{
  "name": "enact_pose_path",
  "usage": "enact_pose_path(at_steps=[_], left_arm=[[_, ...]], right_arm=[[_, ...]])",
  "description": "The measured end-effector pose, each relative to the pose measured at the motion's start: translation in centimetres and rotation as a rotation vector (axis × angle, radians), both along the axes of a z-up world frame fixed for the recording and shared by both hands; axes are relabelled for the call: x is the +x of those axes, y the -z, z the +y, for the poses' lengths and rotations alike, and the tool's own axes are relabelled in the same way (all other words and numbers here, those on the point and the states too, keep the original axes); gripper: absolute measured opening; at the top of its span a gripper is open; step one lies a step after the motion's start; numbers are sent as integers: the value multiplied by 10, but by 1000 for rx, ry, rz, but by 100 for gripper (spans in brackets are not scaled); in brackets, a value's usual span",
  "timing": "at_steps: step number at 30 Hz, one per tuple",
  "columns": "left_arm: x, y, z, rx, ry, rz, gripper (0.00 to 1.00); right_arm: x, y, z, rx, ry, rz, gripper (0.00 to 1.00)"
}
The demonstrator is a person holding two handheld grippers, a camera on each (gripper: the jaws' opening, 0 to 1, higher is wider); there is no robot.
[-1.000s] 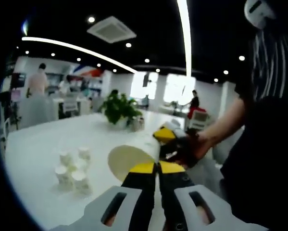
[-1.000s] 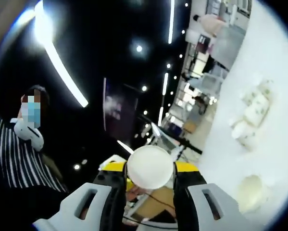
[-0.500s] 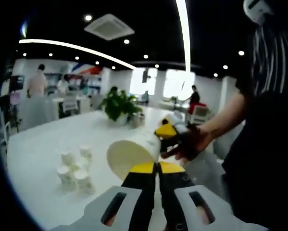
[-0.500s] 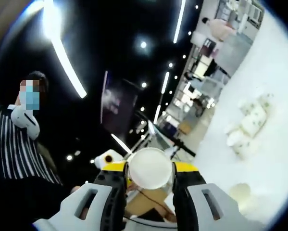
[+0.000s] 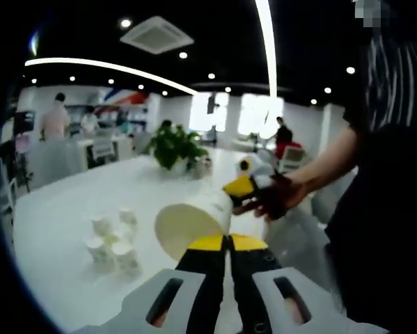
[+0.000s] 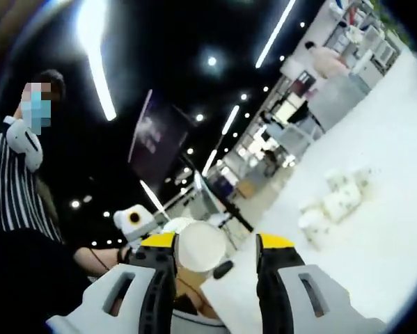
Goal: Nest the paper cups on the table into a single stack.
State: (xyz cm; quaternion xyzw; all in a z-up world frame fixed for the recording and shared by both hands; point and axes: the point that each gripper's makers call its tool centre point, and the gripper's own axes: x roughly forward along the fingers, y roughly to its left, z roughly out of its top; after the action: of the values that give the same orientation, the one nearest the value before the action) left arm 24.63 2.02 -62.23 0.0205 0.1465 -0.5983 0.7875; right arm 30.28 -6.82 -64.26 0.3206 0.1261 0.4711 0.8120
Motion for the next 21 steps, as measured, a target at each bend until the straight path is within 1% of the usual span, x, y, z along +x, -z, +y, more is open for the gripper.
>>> enact_pose_path(at_steps=[3, 6, 8, 10, 11, 12, 13, 14, 16, 20, 21], left_arm=[[0, 2, 2, 9, -3, 1, 0], [0, 4, 3, 20, -4, 3, 0], [0, 5, 4, 29, -5, 1, 0], [0, 8, 4, 42, -4, 0, 0], [0, 9, 4, 45, -2, 1, 0], [0, 10, 4, 50, 0, -2, 0], [0, 12, 4, 61, 3, -11, 0], [0, 13, 4, 62, 3, -10, 0], [-1, 14, 4, 60, 3, 0, 0], [-2, 17, 3, 90, 13, -10, 0], [-2, 18, 4, 99, 13, -13, 0]], right_arm=[[6, 4, -8, -67, 39, -12, 45], [9, 3, -11, -134, 48, -47, 47], [12, 4, -14, -155, 62, -43, 48], [16, 6, -16, -200, 77, -50, 50], [17, 12, -18, -251, 81, -54, 52], [20, 17, -21, -326, 96, -80, 54], [21, 22, -23, -371, 98, -86, 55], [22, 29, -25, -412, 103, -71, 57], [25, 34, -28, -440, 125, -50, 61], [32, 34, -39, -476, 172, -72, 61], [33, 33, -39, -473, 178, -77, 61]])
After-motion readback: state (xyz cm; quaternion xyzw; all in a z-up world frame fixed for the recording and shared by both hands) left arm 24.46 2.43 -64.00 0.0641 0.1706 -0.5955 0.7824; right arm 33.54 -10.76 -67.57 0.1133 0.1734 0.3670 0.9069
